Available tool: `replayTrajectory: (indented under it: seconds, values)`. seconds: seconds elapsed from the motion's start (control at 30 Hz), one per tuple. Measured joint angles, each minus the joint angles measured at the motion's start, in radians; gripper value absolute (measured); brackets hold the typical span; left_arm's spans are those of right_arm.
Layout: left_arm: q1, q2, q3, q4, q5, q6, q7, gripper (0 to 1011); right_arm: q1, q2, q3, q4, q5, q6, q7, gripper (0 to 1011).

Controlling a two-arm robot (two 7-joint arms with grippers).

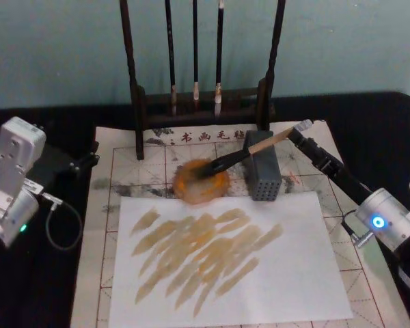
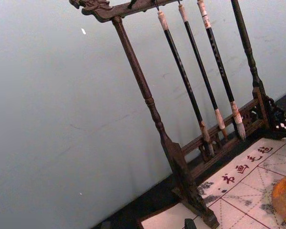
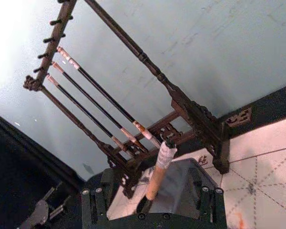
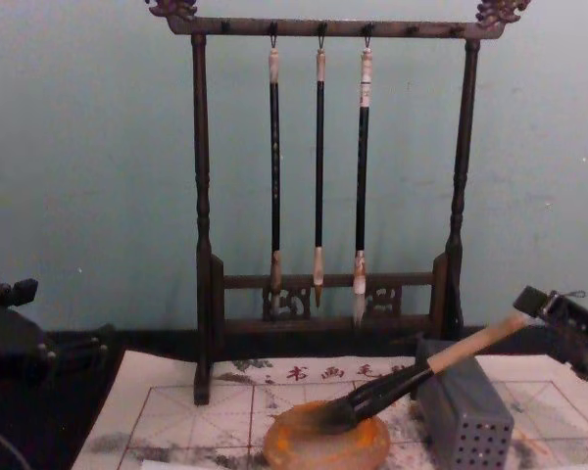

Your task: Pick up the brush from the inkstone, write on the paper, then place the brush back to its original position.

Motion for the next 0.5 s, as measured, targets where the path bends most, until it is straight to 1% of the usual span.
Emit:
replayTrajectory:
  seconds: [0.2,0.3,0.5]
  values:
    - [0.0,0.0,0.0,0.0,0.0,0.0,0.0,1001,0.032,-0.016,-0.012,0.044,0.024,-0.003,0.017,1003]
    - [0.0,0.0,0.0,0.0,0.0,0.0,0.0,1001,0.055,-0.027,-0.022,0.077,0.036,-0.007,0.029,1002]
    - [0.0,0.0,0.0,0.0,0.0,0.0,0.0,1001,0.089,-0.04,-0.041,0.124,0.049,-0.014,0.041,1002]
